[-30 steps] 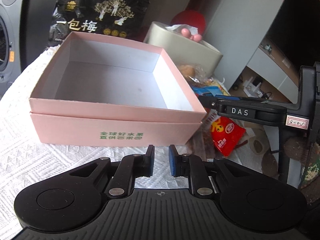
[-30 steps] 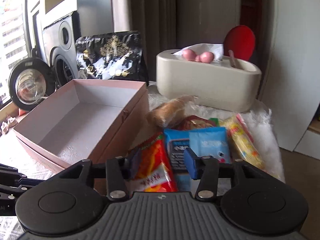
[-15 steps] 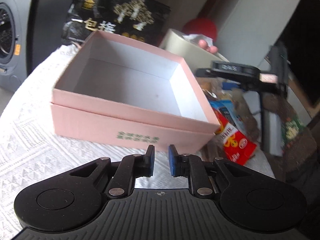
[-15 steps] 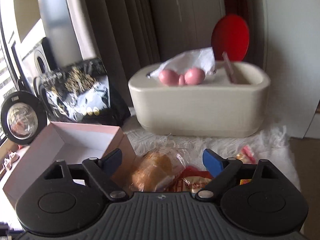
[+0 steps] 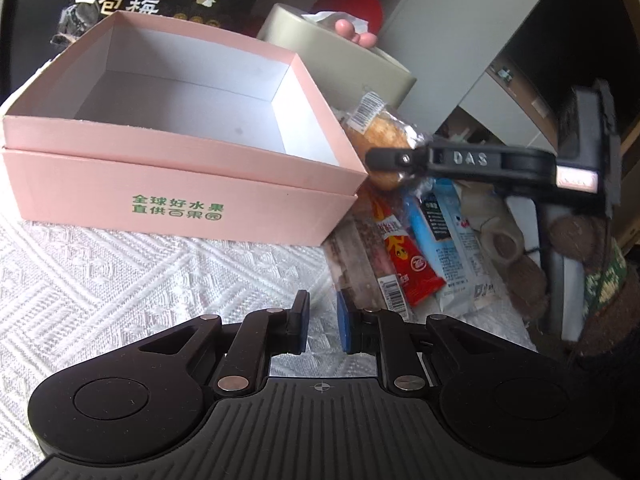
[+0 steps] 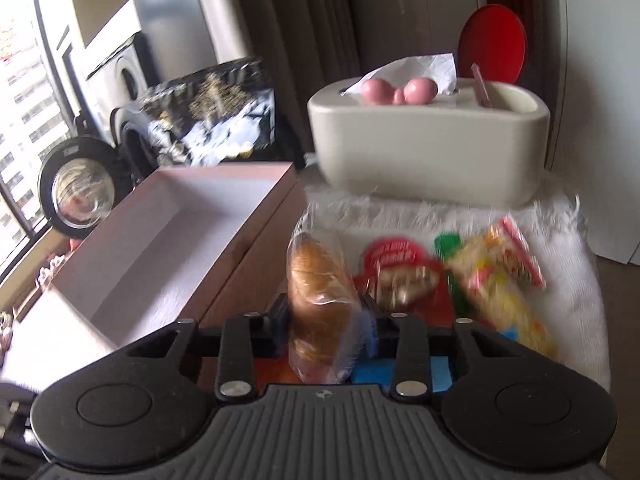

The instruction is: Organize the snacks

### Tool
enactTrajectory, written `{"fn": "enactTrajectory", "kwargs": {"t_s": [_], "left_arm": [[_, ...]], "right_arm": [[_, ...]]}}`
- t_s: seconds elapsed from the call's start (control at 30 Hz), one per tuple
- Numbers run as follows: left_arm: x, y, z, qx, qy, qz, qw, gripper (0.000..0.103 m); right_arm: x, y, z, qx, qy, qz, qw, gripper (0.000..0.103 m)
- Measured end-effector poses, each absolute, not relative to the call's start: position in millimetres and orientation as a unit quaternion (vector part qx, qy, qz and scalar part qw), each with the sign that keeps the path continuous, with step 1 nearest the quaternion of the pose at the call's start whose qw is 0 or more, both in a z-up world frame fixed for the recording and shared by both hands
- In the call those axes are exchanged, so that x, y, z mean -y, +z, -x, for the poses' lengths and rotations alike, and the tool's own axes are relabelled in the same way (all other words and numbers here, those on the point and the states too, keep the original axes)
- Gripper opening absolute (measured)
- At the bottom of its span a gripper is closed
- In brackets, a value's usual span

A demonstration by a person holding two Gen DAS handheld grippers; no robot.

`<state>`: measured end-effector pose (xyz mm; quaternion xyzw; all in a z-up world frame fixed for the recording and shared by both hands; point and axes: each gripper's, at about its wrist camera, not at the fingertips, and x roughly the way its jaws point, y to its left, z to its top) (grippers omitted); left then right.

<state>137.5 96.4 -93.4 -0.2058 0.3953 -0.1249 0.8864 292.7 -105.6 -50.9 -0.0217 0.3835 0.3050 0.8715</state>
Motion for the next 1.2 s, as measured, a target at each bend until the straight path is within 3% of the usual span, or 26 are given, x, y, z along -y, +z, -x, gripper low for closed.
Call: {"fn": "enactTrajectory", "kwargs": {"t_s": [0.4,0.43,0.5,0.6,0.8,0.87,1.07,1.2], "left_arm": [[-90.4,-71.1,-124.9,-0.37,-0.114,0.208,0.898,0.017],[-87.3,-68.4,-126.5,-0.368,-0.118,0.206,0.899,0.017],[-79.8,-63.7,-129.2,-0.362,-0.126,0.197,0.903,0.017],[-58.7,-61.9,-137.0,-0.353,-0.127,0.156,0.914,0.018],[-29.8,-78.2,-142.9,-0.342,-0.045,0.002,0.939,0.018],[-36.5,-79.5,-143.2,-0.343,-0.054,0.013,0.938,0.018],[-70.3,-84.1,-161.5,-0.379,-0.117,0.169,0.902,0.021],[-58.8,-77.3,-152.8,-0.372,-0.144,0.143,0.906,0.026]], "right_arm": [[134.9,-60.9,-197.6,-0.409,0.326,0.031,0.852,0.034],[137.5,-59.0,-191.1,-0.403,0.322,0.037,0.856,0.036],[142.0,-53.5,-178.4,-0.383,0.307,0.055,0.87,0.056],[149.6,-44.7,-162.8,-0.354,0.28,0.07,0.89,0.072],[164.4,-39.6,-143.5,-0.325,0.239,0.068,0.913,0.081],[166.1,-44.9,-137.1,-0.327,0.239,0.072,0.911,0.083],[164.9,-65.7,-129.2,-0.355,0.25,0.054,0.899,0.085],[161.5,-77.7,-128.2,-0.377,0.242,0.046,0.893,0.092]]}}
